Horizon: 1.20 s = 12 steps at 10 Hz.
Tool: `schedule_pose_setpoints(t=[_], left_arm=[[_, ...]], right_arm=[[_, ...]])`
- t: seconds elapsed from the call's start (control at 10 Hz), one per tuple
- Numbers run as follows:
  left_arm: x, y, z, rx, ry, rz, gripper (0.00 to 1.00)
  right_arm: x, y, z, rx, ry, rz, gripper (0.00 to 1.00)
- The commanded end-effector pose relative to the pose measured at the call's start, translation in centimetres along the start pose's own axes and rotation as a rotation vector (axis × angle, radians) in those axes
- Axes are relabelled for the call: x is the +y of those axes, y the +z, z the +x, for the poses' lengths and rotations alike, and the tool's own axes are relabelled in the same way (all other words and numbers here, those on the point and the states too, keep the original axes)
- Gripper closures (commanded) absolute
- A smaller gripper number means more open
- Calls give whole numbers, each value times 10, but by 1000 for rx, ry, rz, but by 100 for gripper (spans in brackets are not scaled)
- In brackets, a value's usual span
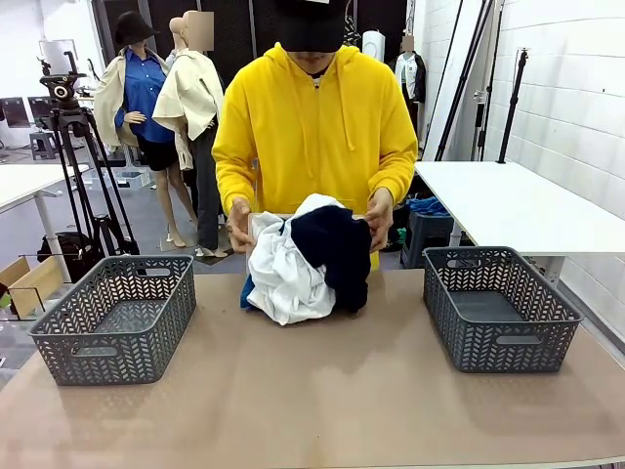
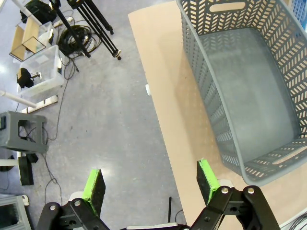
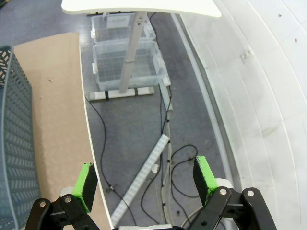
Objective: Sort the tops and bottoms.
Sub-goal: Lift clothes from the center of the table with your left hand.
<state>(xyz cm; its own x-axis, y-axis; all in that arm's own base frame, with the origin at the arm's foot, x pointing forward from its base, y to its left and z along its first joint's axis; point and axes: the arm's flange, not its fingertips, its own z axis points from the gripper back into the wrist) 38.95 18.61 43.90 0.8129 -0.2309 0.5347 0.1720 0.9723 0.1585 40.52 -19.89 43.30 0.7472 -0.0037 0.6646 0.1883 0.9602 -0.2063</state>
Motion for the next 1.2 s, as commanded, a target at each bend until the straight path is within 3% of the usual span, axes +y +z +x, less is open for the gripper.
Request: schedule_pose_setpoints(t=[0.0, 1.1], left_arm=[[3, -2, -1, -9, 6, 3, 0], [3, -2, -1, -9, 6, 3, 0]], right_arm=[[0, 0, 0, 3, 12, 1, 0], [0, 0, 0, 3, 12, 1, 0]])
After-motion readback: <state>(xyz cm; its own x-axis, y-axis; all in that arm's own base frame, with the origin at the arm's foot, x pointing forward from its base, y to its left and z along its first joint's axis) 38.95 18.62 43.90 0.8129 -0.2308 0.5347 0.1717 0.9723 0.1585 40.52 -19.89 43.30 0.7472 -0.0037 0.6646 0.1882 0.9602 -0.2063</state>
